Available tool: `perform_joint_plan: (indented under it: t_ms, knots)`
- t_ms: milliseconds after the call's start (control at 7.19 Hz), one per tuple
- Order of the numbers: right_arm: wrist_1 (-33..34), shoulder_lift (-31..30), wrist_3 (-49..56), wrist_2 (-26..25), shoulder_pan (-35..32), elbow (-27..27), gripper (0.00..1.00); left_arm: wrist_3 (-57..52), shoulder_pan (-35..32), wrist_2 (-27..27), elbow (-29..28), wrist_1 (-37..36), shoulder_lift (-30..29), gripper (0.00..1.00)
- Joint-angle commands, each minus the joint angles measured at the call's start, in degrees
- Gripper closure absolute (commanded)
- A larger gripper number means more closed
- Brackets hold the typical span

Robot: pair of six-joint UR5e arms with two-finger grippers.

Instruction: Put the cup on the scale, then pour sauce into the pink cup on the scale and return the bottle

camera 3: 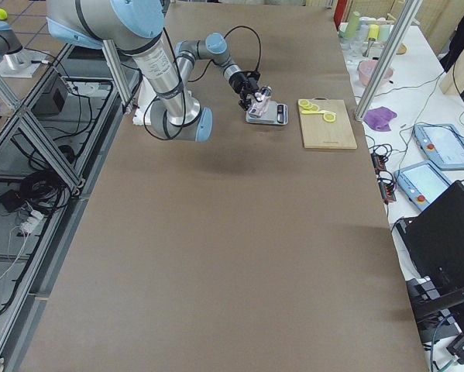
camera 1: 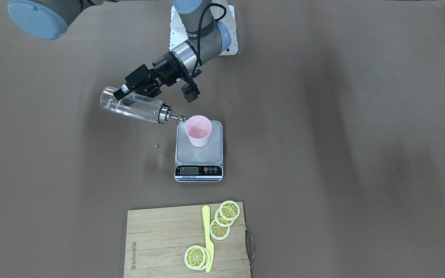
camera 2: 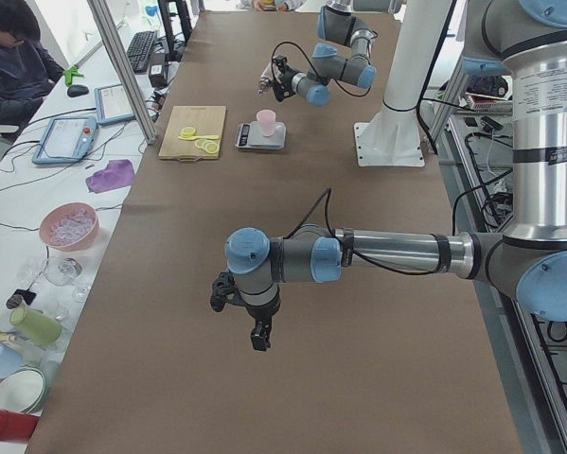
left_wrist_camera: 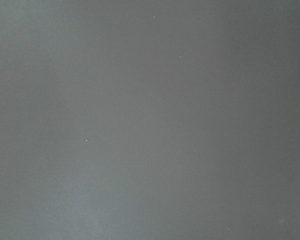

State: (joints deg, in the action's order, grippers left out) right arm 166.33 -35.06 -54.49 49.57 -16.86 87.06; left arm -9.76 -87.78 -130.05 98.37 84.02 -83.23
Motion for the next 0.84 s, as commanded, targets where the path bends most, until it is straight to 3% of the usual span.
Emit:
perform_joint_plan:
  t_ms: [0,696]
  knots:
    - [1.27,1.3,-1.13,0.17,0.16,-1.88,1.0,0.0,0.06,-0.03,0.07,0.0,0.09,0.01]
    - [4.79,2.54,-4.91,0.7,1.47,-4.7,1.0,0.0,0.06,-0.03,0.07,0.0,0.09,0.01]
